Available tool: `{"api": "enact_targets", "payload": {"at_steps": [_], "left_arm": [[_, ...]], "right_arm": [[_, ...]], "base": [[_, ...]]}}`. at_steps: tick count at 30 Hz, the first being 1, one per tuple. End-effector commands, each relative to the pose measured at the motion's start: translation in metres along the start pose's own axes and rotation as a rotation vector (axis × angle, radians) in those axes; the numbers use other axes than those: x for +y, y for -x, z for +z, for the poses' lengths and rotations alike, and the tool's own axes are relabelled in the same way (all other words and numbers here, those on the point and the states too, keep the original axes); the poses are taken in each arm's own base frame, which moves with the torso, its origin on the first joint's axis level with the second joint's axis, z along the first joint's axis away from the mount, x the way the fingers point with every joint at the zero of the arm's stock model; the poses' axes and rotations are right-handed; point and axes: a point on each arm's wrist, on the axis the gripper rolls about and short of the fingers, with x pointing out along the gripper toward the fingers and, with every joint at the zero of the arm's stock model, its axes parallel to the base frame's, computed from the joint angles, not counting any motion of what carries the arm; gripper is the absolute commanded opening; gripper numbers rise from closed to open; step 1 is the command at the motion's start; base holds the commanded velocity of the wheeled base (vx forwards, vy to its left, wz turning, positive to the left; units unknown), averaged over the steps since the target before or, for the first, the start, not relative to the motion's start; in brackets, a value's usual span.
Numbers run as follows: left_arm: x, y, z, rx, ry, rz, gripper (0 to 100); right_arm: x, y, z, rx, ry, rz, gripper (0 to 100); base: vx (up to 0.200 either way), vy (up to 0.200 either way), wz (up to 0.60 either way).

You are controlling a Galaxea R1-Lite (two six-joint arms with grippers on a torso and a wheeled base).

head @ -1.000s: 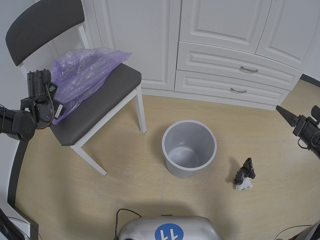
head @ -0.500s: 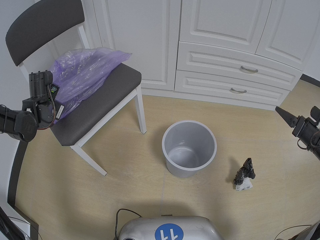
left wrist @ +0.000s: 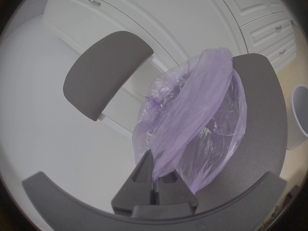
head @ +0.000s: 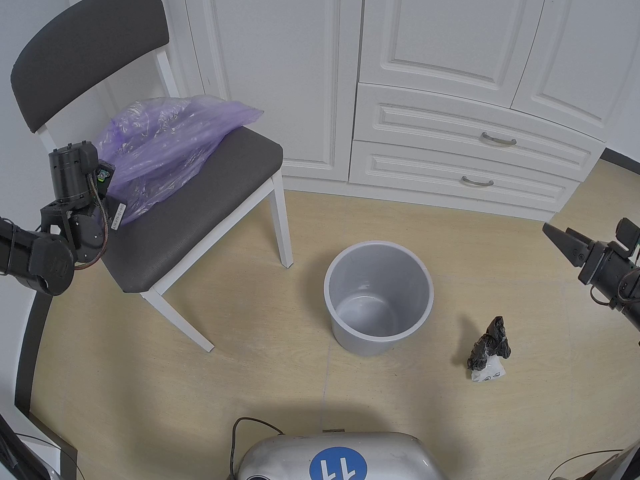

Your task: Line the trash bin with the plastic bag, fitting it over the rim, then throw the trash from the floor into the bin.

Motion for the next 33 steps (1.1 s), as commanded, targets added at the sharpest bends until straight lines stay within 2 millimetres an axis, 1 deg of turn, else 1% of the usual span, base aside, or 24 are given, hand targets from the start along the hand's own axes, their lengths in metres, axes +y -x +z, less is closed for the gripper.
{"api": "enact_targets", "payload": {"at_steps": [1,4,7,8,9,11,12,14,18,21,22,23,26,29,33], "left_arm": [[0.004,0.000,-0.013,0.000,-0.032,0.016,0],[0.007,0.001,-0.014,-0.034,-0.021,-0.003,0],[0.015,0.012,-0.014,-0.054,-0.012,-0.008,0],[0.016,0.012,-0.014,-0.054,-0.009,-0.006,0],[0.022,0.019,-0.015,-0.061,-0.003,-0.002,0],[0.024,0.021,-0.015,-0.062,-0.001,0.001,0],[0.033,0.031,-0.015,-0.069,0.010,0.011,0],[0.040,0.039,-0.014,-0.081,0.028,0.018,0],[0.051,0.057,-0.004,-0.132,0.069,0.024,0],[0.057,0.078,0.006,-0.186,0.128,-0.003,0],[0.058,0.081,0.006,-0.188,0.131,-0.007,0],[0.060,0.093,0.007,-0.186,0.152,-0.044,0],[0.055,0.110,0.010,-0.188,0.233,-0.133,0],[0.055,0.126,0.012,-0.200,0.293,-0.193,0],[0.053,0.135,0.009,-0.206,0.316,-0.226,0]], "right_arm": [[0.009,0.013,-0.007,0.008,0.088,0.020,100],[0.010,0.017,-0.007,-0.013,0.144,0.025,100],[0.013,0.022,-0.003,-0.060,0.168,0.035,100],[0.014,0.022,-0.003,-0.061,0.168,0.035,100],[0.014,0.023,-0.002,-0.066,0.170,0.036,100],[0.014,0.023,-0.002,-0.067,0.171,0.037,100],[0.015,0.023,0.000,-0.072,0.175,0.039,100],[0.016,0.023,0.002,-0.083,0.181,0.043,100],[0.018,0.026,0.006,-0.101,0.187,0.047,100],[0.021,0.029,0.010,-0.122,0.198,0.049,100],[0.021,0.029,0.011,-0.126,0.201,0.050,100],[0.024,0.029,0.013,-0.139,0.209,0.062,100],[0.032,0.030,0.014,-0.156,0.206,0.073,100],[0.038,0.030,0.011,-0.160,0.190,0.015,100],[0.049,0.029,0.005,-0.134,0.157,-0.087,100]], "base": [[0.000,0.000,0.00],[0.000,0.000,0.00],[0.000,0.000,0.00],[0.000,0.000,0.00],[0.000,0.000,0.00],[0.000,0.000,0.00],[0.000,0.000,0.00],[0.000,0.000,0.00],[0.000,0.000,0.00],[0.000,0.000,0.00],[0.000,0.000,0.00],[0.000,0.000,0.00],[0.000,0.000,0.00],[0.000,0.000,0.00],[0.000,0.000,0.00]]}}
